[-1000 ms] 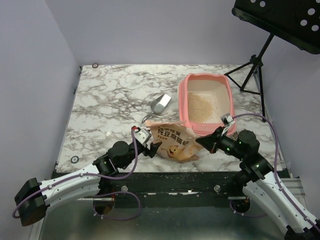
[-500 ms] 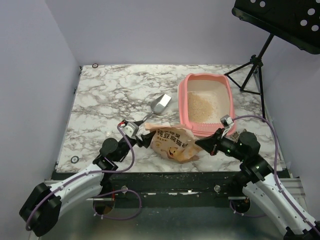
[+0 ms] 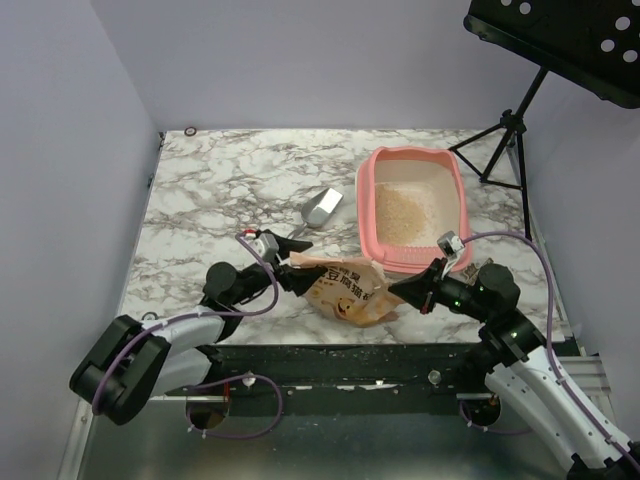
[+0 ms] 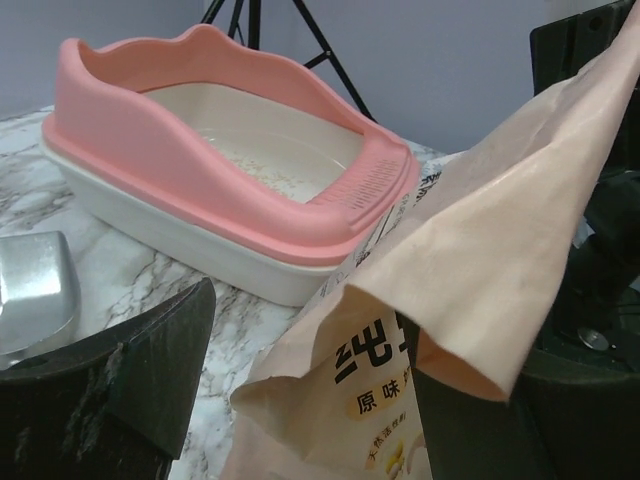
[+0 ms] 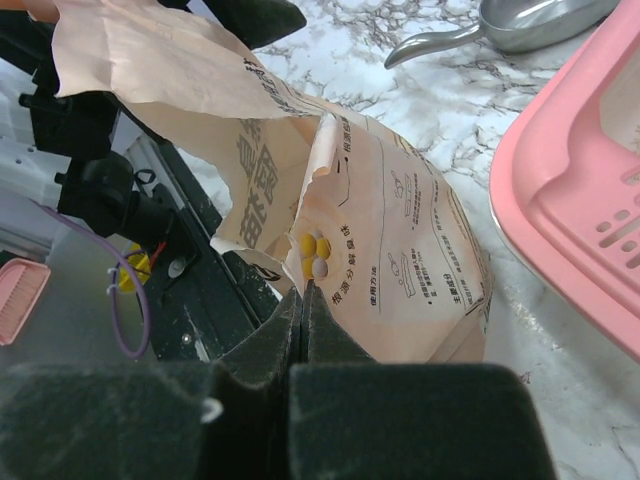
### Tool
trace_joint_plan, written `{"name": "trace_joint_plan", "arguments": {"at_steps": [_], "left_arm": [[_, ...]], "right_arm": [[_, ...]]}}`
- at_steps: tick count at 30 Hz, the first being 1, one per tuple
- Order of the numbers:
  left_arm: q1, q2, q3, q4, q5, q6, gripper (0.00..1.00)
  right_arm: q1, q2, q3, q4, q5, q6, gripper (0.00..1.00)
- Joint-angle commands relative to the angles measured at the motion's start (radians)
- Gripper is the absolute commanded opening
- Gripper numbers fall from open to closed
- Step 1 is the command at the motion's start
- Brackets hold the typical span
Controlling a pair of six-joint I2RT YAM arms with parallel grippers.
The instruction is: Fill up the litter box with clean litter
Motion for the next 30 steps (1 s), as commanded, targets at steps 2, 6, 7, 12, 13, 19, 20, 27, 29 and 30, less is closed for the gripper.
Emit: {"name": "trace_joint_plan", "arguments": {"at_steps": [2, 6, 7, 12, 13, 19, 20, 27, 29, 30], "left_arm": [[0.041, 0.144, 0.028, 0.336, 0.227, -0.160, 0.80], [0.054, 0.305, 0.061, 0.534, 0.325, -0.309, 0.74], [0.054, 0.346, 0.081, 0.537, 0.363, -0.326, 0.70], [0.057, 0.333, 0.091, 0.536, 0.376, -0.322, 0.55], [0.061, 0.319, 0.091, 0.536, 0.377, -0.326, 0.54], [0.066, 0.252, 0.085, 0.536, 0.367, -0.357, 0.56], [0.066, 0.238, 0.077, 0.537, 0.360, -0.354, 0.56], [0.066, 0.225, 0.092, 0.536, 0.357, -0.351, 0.57], [0.066, 0.225, 0.097, 0.536, 0.356, -0.349, 0.57], [0.066, 0.224, 0.097, 0.534, 0.357, -0.345, 0.57]], "right_arm": [[-0.001, -0.002, -0.025, 0.030, -0.049, -0.004, 0.00], [-0.001, 0.007, -0.023, 0.040, -0.045, 0.004, 0.00], [-0.001, 0.009, -0.023, 0.039, -0.046, 0.005, 0.00], [-0.001, 0.003, -0.025, 0.037, -0.046, 0.013, 0.00], [-0.001, 0.001, -0.028, 0.039, -0.048, 0.016, 0.00], [-0.001, 0.000, -0.042, 0.039, -0.059, 0.019, 0.00], [-0.001, 0.001, -0.042, 0.040, -0.062, 0.021, 0.00], [-0.001, 0.012, -0.037, 0.042, -0.086, 0.013, 0.00], [-0.001, 0.012, -0.039, 0.044, -0.089, 0.013, 0.00], [-0.003, 0.007, -0.042, 0.042, -0.091, 0.016, 0.00]]}}
